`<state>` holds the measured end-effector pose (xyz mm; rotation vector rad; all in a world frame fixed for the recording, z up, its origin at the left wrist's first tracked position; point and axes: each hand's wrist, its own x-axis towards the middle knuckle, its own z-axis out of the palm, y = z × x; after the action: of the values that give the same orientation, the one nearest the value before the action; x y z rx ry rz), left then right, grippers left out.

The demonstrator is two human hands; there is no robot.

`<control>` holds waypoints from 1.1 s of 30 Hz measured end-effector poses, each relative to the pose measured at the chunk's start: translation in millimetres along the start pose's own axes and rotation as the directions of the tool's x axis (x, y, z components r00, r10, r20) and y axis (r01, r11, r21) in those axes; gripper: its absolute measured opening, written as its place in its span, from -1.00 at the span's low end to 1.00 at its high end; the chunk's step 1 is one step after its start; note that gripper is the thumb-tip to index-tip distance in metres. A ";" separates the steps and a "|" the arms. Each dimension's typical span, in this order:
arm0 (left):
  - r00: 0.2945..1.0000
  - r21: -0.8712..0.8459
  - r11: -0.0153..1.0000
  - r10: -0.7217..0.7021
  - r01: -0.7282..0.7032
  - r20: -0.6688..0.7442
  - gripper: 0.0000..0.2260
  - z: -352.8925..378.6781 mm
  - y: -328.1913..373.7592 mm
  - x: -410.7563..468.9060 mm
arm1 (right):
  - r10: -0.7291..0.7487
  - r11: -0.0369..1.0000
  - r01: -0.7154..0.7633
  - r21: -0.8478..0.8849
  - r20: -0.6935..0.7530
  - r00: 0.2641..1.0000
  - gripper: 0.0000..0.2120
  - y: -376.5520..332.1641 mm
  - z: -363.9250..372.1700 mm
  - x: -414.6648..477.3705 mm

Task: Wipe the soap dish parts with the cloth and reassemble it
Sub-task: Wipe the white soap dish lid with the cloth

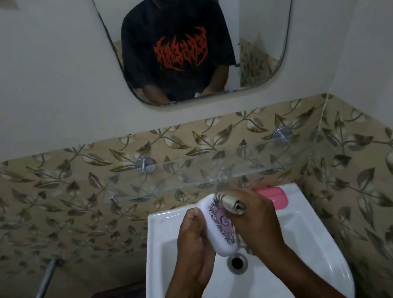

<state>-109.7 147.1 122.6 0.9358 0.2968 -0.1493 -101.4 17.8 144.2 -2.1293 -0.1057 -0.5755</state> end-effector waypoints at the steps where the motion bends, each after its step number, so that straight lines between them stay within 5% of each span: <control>1: 1.000 -0.013 1.000 -0.008 0.008 -0.001 -0.51 1.5 0.2 0.3 | -0.017 1.000 0.017 0.006 -0.025 1.000 -0.82 -5.2 3.0 4.9; 5: 1.000 -0.035 0.999 0.014 -0.014 -0.011 -0.63 0.0 9.7 8.5 | -0.162 0.984 0.157 0.082 0.061 0.985 -0.83 -14.9 19.7 -11.6; 7: 1.000 -0.076 0.997 -0.014 0.013 -0.011 -0.58 -2.1 14.9 8.8 | -0.104 0.994 0.098 0.047 0.155 0.982 -0.82 -5.6 8.5 -26.2; 11: 0.998 -0.105 0.994 -0.023 0.029 0.053 -0.49 -0.3 14.7 6.1 | 0.074 0.997 -0.074 0.028 0.006 0.997 -0.81 7.1 -3.4 -1.9; 18: 0.998 -0.110 0.992 -0.056 0.057 0.010 -0.53 -2.3 17.8 8.5 | -0.130 0.991 0.125 0.035 0.195 0.972 -0.75 -10.6 2.9 -25.8; 24: 0.998 -0.208 0.977 -0.039 0.046 0.040 -0.52 3.1 24.8 0.3 | -0.061 0.998 0.061 -0.004 0.022 0.998 -0.82 -3.3 -4.2 0.8; 29: 0.998 -0.315 0.947 -0.063 0.058 -0.007 -0.55 4.4 33.3 4.7 | -0.249 0.967 0.254 -0.007 0.172 0.953 -0.73 -20.1 3.8 -31.5; 33: 0.999 -0.356 0.934 -0.014 0.023 0.029 -0.56 0.7 36.6 1.0 | -0.121 0.990 0.115 0.086 0.071 0.990 -0.73 -0.6 -6.5 -28.8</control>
<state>-99.3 168.0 150.9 0.5695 0.2970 -0.1191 -129.6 16.9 135.2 -2.0756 -0.2945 -0.5502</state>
